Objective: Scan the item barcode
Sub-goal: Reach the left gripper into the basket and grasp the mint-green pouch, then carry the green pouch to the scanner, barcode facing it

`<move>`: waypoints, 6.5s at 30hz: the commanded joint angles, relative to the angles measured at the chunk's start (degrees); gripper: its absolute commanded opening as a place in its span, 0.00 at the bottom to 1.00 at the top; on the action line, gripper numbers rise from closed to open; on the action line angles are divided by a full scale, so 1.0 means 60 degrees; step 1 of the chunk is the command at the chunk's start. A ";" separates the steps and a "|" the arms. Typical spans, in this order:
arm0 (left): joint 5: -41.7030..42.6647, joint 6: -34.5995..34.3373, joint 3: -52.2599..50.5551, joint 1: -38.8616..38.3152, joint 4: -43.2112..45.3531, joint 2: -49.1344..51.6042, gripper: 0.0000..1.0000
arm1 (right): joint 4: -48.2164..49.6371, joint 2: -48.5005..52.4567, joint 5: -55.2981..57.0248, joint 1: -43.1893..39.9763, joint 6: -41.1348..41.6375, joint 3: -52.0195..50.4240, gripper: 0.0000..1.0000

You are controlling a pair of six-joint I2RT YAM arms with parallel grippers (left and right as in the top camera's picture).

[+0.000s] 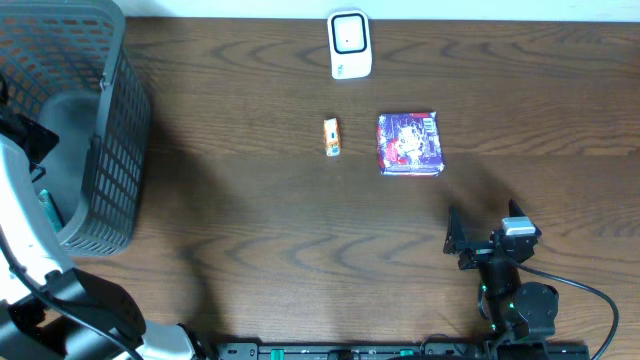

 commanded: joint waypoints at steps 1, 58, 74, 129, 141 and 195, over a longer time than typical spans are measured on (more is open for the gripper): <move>-0.0091 -0.0055 -0.0022 0.0033 0.0004 0.0288 0.80 | -0.0040 -0.0062 0.0044 -0.0069 0.0025 -0.0007 0.99; -0.1453 0.0557 -0.0127 0.0033 -0.0029 0.1869 0.95 | -0.0040 -0.0062 0.0044 -0.0069 0.0025 -0.0007 0.99; -0.2415 0.0488 -0.1016 0.0033 0.0328 0.1869 0.95 | -0.0040 -0.0062 0.0044 -0.0069 0.0025 -0.0007 0.99; -0.0892 0.0601 -0.1432 0.0914 0.1508 0.3672 0.80 | -0.0040 -0.0062 0.0044 -0.0069 0.0025 -0.0007 0.99; -0.0568 0.0386 -0.1166 0.0838 0.0907 0.2918 0.07 | -0.0040 -0.0062 0.0044 -0.0069 0.0022 -0.0007 0.99; 0.6878 0.1027 -0.1479 -0.9745 0.5774 0.2146 0.07 | -0.0040 -0.0062 0.0044 -0.0069 0.0022 -0.0007 0.99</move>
